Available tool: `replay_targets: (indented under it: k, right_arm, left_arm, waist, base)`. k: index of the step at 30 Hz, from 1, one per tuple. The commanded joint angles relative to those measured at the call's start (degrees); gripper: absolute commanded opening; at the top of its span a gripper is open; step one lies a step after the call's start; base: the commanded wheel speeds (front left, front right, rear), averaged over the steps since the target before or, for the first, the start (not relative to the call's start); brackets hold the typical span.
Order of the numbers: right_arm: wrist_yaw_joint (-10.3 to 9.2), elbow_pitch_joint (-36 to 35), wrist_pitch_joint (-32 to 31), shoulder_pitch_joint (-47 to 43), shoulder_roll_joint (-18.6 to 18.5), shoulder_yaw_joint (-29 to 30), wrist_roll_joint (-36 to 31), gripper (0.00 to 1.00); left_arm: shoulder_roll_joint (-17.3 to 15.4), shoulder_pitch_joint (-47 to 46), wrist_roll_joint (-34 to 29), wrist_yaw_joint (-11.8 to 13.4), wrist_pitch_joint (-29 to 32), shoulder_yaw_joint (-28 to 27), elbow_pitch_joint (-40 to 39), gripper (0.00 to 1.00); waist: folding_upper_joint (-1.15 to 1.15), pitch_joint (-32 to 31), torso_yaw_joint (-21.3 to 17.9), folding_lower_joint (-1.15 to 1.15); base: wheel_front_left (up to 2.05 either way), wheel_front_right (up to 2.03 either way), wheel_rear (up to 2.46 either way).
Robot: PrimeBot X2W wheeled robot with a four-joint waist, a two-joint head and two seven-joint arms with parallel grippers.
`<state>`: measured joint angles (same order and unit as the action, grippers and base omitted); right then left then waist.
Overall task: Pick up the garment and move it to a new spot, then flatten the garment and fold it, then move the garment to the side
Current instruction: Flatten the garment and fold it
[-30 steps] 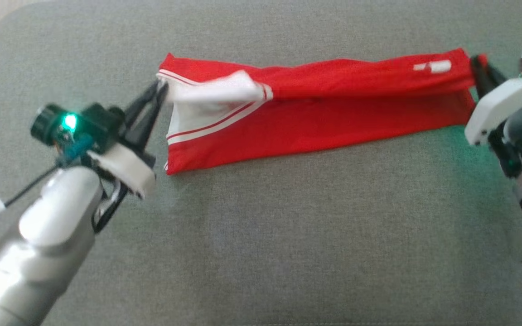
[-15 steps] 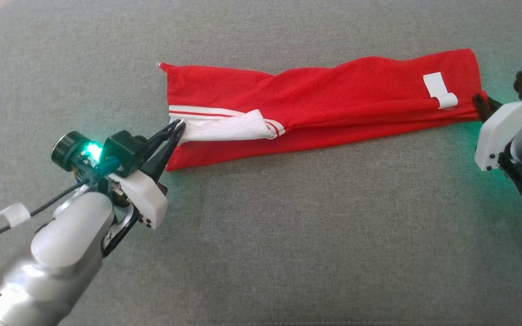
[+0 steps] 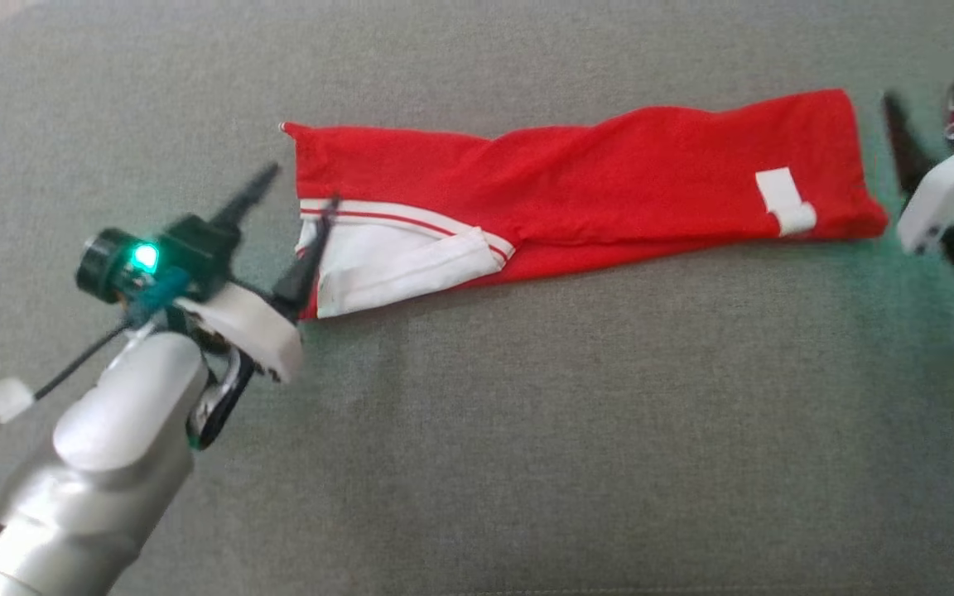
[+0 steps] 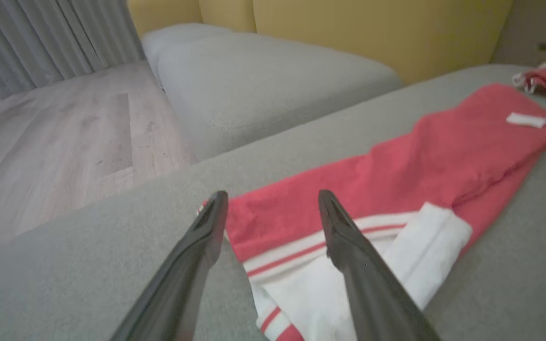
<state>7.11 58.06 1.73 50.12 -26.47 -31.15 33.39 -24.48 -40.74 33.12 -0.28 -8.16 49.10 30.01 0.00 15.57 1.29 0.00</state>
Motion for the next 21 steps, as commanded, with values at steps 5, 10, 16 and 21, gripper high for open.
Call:
replay_targets:
  k: [5, 10, 16, 21]
  right_arm:
    - [0.37, -3.0, 12.4, 1.8, 2.6, 5.9, -0.2, 1.0]
    - [0.37, -12.5, 13.2, -2.4, 7.4, 13.6, -2.8, 1.0]
    - [0.37, -25.9, 13.3, -14.9, 15.7, 21.7, -11.7, 1.0]
    - [0.37, -31.8, 13.3, -24.5, 21.7, 26.1, -17.3, 1.0]
  left_arm:
    - [0.1, -2.1, 3.3, 5.0, -6.0, -9.8, -3.4, 1.0]
    - [2.1, 2.1, 2.1, 9.2, -6.8, -18.2, -11.0, 1.0]
    - [6.4, 13.0, -4.6, 11.7, -6.8, -28.6, -21.9, 1.0]
    - [11.5, 22.0, -8.8, 10.2, -6.8, -34.3, -23.6, 1.0]
  waist:
    - [0.0, -2.5, -1.0, 0.0]
    - [0.0, -4.0, -1.6, 0.0]
    - [0.0, -5.1, -2.0, 0.0]
    - [0.0, -5.4, -2.1, 0.0]
  base:
    - [0.0, 0.0, 0.0]
    - [0.0, 0.0, 0.0]
    - [0.0, 0.0, 0.0]
    - [0.0, 0.0, 0.0]
